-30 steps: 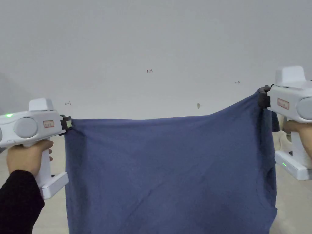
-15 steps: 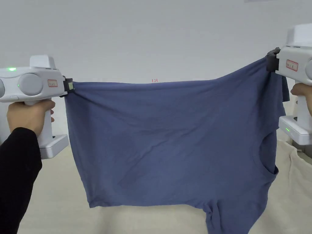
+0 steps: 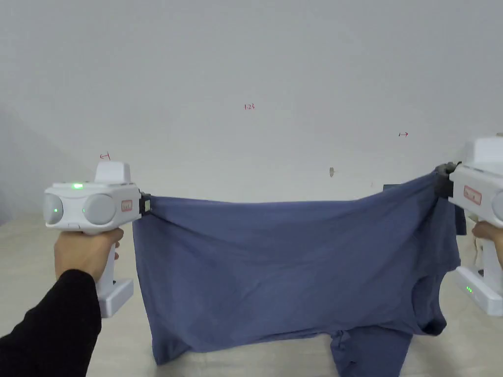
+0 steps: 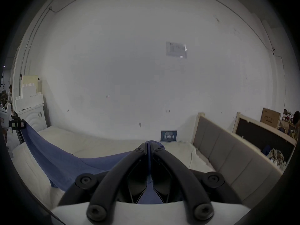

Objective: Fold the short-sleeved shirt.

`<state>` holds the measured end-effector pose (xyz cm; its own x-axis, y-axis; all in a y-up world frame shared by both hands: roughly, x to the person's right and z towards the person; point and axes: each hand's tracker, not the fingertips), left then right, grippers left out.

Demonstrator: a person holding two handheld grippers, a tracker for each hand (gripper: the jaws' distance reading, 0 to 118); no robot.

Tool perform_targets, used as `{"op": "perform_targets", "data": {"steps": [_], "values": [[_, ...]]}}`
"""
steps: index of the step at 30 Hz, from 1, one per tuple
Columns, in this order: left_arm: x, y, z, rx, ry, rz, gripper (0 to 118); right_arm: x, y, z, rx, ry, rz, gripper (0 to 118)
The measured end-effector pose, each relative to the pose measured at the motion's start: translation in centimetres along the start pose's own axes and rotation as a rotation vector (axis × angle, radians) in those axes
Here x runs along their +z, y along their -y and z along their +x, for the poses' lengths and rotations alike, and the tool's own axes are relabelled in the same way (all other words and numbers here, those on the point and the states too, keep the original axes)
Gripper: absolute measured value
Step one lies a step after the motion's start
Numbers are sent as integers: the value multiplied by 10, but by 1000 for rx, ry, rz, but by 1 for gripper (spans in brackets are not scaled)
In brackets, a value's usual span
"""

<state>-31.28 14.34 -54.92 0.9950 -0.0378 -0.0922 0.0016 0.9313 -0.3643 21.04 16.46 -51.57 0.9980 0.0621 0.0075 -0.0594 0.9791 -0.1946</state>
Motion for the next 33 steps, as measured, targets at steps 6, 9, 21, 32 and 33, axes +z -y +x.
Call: {"op": "perform_targets", "data": {"steps": [6, 9, 21, 32, 33], "values": [[0, 76, 2, 15, 33, -103, 1, -11, 75, 18, -52, -17, -95, 1], [14, 116, -1, 14, 46, -157, 1, 6, 111, 21, -70, -45, -153, 1], [119, 269, -31, 75, 55, -329, 1, 146, 237, 26, -129, -103, -307, 1], [194, 370, -43, 92, 40, -441, 1, 260, 325, 28, -178, -112, -438, 1], [198, 375, -45, 92, 40, -448, 1, 267, 329, 28, -181, -110, -444, 1]]}}
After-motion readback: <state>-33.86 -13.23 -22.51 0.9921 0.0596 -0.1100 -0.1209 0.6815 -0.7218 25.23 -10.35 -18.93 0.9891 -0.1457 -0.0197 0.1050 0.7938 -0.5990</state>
